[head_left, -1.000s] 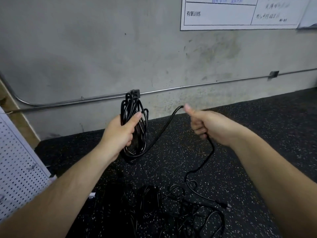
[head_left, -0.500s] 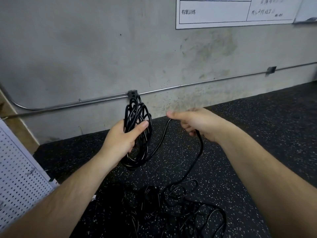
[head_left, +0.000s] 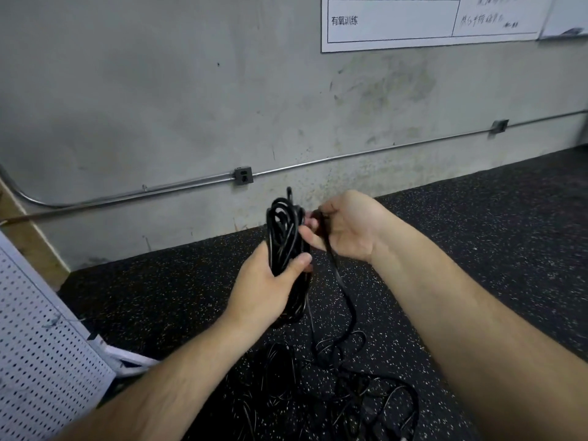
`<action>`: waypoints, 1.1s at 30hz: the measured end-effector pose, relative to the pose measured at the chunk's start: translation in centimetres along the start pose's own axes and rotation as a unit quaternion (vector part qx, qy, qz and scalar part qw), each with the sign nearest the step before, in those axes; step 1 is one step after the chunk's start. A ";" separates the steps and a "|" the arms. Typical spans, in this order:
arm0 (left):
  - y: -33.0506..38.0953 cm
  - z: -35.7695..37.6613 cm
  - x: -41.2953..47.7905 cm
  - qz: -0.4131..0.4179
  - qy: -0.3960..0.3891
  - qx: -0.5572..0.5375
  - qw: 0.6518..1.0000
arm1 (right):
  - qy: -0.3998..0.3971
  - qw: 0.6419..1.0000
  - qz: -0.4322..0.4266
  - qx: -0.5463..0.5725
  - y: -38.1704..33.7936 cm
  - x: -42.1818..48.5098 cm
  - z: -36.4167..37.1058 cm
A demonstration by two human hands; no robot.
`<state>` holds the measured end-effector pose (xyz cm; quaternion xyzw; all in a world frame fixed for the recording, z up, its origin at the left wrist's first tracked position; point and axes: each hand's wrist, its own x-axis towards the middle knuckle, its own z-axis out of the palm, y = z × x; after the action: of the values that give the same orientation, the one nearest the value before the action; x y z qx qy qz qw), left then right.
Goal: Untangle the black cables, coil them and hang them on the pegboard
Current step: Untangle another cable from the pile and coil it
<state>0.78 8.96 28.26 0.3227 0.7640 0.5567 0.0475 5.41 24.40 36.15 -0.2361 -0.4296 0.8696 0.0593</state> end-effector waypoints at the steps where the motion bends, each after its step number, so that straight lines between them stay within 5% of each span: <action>1: 0.2 0.1 -0.1 -0.005 0.002 -0.023 1.000 | -0.026 0.999 -0.015 0.045 0.0 -0.2 0.1; 4: 0.4 0.4 0.1 -0.027 -0.026 -0.094 0.995 | -0.075 0.989 -0.050 0.117 0.4 -0.9 1.0; 12: -0.2 0.8 0.2 -0.060 -0.132 -0.213 0.966 | -0.015 0.981 -0.107 0.162 1.4 -0.7 1.3; 16: -0.3 0.3 0.5 -0.052 -0.127 -0.181 0.974 | 0.041 0.988 -0.144 -0.032 0.6 -0.9 0.8; 19: 0.0 -0.8 1.2 -0.056 -0.114 -0.180 0.976 | 0.122 0.930 -0.226 -0.261 0.0 -1.4 -0.3; 23: 0.4 -3.1 3.0 -0.049 -0.089 -0.205 0.974 | 0.168 0.883 -0.295 -0.326 1.0 -0.6 -2.0; 26: 0.5 -4.4 4.0 -0.024 -0.079 -0.227 0.970 | 0.092 0.870 -0.180 -0.449 3.4 0.7 -3.4; 30: 1.2 -5.1 4.2 -0.007 -0.074 -0.287 0.955 | -0.167 0.794 -0.007 -0.584 8.3 2.5 -3.5; 33: 1.4 -5.7 4.0 -0.003 -0.066 -0.292 0.954 | -0.196 0.755 0.027 -0.626 11.9 4.1 -2.9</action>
<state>-4.22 6.69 32.81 0.3287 0.5645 0.7326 0.1914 4.34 20.32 23.91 -0.0570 -0.8734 0.4354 -0.2106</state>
